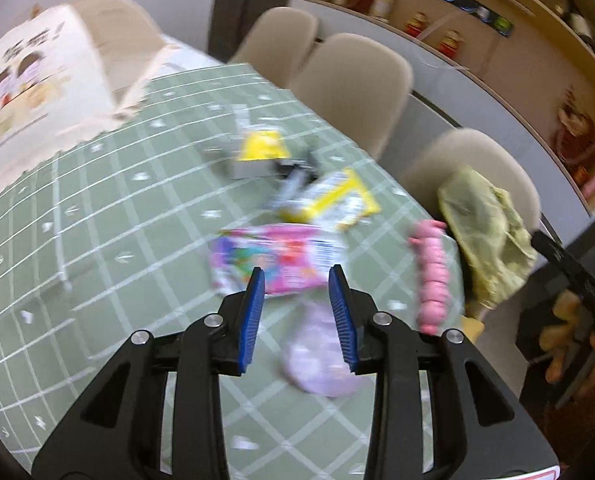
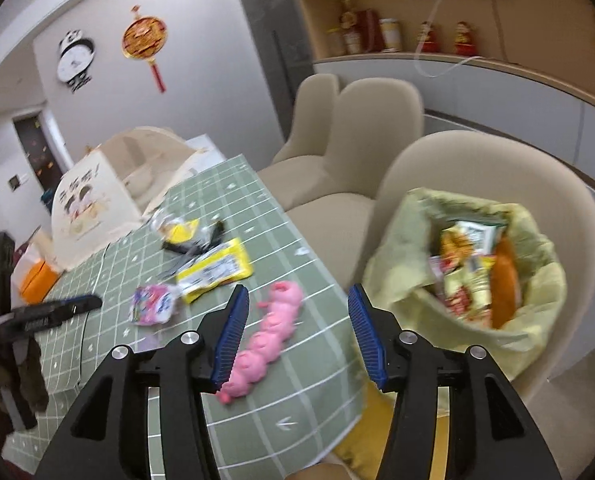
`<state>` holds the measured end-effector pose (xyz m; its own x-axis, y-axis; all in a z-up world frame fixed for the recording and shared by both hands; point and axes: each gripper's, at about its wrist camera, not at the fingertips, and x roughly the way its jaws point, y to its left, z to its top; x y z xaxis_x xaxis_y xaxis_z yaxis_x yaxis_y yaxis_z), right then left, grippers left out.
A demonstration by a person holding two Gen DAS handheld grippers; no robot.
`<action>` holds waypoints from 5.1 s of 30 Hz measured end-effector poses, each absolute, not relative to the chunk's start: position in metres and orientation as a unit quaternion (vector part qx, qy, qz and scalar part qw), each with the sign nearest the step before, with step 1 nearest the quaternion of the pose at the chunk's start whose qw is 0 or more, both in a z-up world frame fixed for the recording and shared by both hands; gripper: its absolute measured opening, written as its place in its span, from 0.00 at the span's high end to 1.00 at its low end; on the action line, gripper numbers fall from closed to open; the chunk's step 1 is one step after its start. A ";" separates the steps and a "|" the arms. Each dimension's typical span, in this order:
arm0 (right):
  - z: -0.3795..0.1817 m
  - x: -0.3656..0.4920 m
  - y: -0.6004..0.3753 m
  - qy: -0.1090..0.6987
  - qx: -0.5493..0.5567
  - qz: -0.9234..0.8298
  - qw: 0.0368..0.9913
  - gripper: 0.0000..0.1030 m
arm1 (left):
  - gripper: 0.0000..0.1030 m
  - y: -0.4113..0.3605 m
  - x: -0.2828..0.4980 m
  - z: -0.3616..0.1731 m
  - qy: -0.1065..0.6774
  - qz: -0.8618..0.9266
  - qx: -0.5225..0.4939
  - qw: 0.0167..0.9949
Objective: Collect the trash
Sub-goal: 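Move both tools back over the table toward the tissue pack and purple packet, then grasp the pink Kleenex tissue pack with the left tool while the right tool grasps the purple packet, then lift the tissue pack with the left tool while the right tool carries the purple packet to the bag, then open the left tool over the yellow bag while the right tool releases the purple packet into it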
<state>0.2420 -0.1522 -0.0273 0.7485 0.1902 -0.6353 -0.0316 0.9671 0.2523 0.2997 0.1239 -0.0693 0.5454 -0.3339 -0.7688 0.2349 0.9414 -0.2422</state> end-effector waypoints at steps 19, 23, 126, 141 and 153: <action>-0.094 0.246 -0.054 0.465 0.056 0.128 0.874 0.52 | 0.65 0.122 0.387 -0.131 0.490 -0.196 -0.033 0.849; -0.107 0.248 -0.026 0.484 0.025 0.148 0.862 0.52 | 0.65 0.127 0.369 -0.137 0.513 -0.217 -0.061 0.828; 0.063 0.191 -0.193 0.281 0.058 0.034 0.957 0.96 | 0.92 -0.015 0.268 0.072 0.335 -0.297 -0.024 0.894; 0.075 0.179 -0.277 0.261 0.083 -0.060 0.960 0.96 | 0.92 -0.116 0.295 0.069 0.345 -0.394 -0.035 0.851; 0.064 0.197 -0.321 0.291 0.073 -0.123 0.946 0.96 | 0.92 -0.181 0.352 0.005 0.419 -0.412 -0.041 0.808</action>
